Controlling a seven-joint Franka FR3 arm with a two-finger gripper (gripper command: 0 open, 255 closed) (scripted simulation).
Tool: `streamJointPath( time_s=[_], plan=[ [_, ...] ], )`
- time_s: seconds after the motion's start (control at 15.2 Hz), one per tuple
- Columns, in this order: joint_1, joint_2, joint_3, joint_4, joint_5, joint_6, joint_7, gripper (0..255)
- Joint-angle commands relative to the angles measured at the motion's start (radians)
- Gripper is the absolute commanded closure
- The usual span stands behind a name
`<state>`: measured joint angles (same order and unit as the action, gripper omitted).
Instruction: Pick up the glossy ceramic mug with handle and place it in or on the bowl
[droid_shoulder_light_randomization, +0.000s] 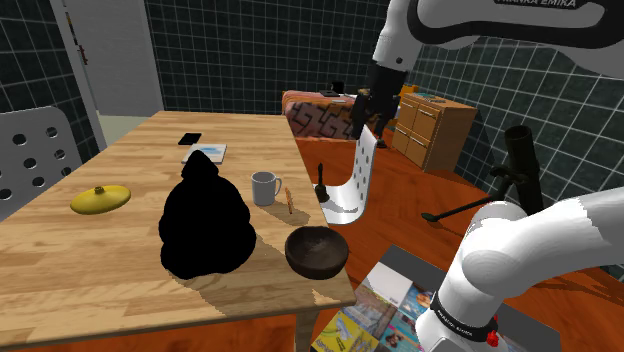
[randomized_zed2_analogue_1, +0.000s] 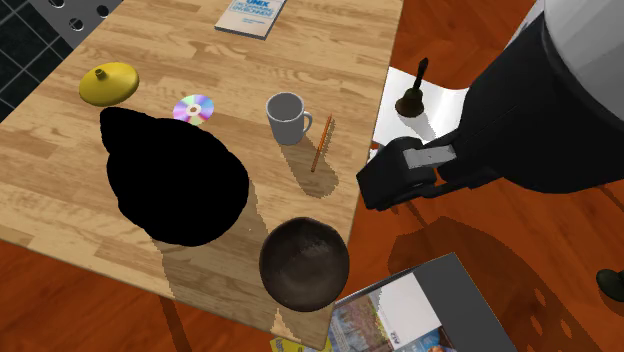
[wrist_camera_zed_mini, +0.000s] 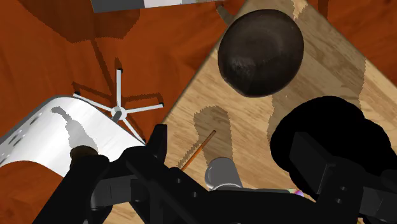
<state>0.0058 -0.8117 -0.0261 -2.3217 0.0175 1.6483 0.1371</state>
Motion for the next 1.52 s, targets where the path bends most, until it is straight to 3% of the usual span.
streamJointPath(
  time_s=[0.0,0.73,1.45],
  plan=[
    [0.0,0.0,0.0,0.0,0.0,0.0,0.0,0],
    [0.015,0.382,0.053,0.085,-0.005,0.264,0.041,0],
    [0.027,0.807,0.091,0.328,-0.053,0.41,0.096,0]
  ],
)
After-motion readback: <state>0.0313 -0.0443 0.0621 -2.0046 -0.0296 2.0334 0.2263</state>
